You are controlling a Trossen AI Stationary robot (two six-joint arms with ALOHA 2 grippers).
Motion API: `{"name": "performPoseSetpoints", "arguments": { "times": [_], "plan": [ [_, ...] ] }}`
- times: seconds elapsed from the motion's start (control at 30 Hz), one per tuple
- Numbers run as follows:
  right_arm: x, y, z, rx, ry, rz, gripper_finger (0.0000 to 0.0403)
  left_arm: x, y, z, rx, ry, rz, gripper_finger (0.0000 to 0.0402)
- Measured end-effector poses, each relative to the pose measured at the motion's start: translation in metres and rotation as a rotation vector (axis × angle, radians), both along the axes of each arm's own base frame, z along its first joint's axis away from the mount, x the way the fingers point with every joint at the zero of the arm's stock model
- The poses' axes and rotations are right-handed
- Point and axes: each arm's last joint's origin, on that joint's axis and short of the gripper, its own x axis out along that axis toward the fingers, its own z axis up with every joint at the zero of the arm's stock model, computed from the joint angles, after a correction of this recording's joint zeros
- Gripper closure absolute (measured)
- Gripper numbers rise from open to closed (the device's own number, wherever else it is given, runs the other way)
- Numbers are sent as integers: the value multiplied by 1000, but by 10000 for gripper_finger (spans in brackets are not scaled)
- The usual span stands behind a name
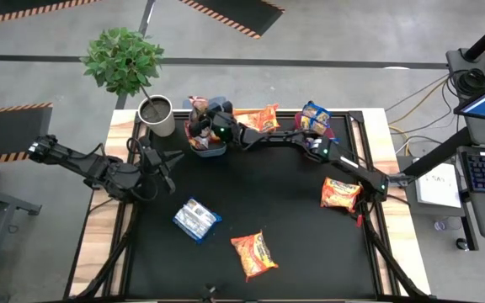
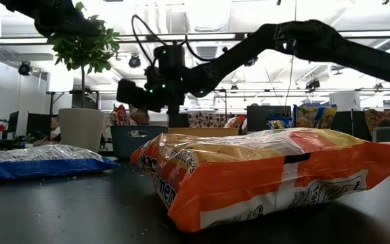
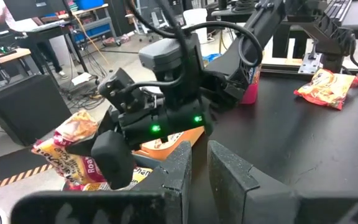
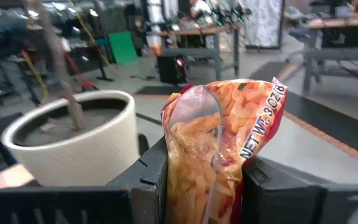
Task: Sort Maruchan noodles
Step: Put the red noodle pack into the blue bin, then put the blue noodle pack into the red bin
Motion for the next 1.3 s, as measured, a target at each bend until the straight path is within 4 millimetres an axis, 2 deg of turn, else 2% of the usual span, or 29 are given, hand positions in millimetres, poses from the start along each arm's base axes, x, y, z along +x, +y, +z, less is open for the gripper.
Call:
{"name": "performPoseSetpoints", "arguments": {
  "times": [0.33, 0.73, 1.07, 1.2, 1.3],
  "plan": [
    [0, 1, -11, 55, 77, -18, 302, 0, 0, 0, 4, 6, -1, 365],
    [-2, 2, -14, 122, 137, 1, 222, 0, 0, 0, 4, 6, -1, 365],
    [-11, 6, 14, 143, 214, -7, 168, 0, 0, 0, 4, 6, -2, 365],
    [-21, 14, 39, 177, 295, 2, 151, 1, 0, -1, 4, 7, -2, 365],
    [-34, 30, 64, 212, 391, 51, 141, 1, 0, -1, 5, 10, -2, 365]
  ]
}}
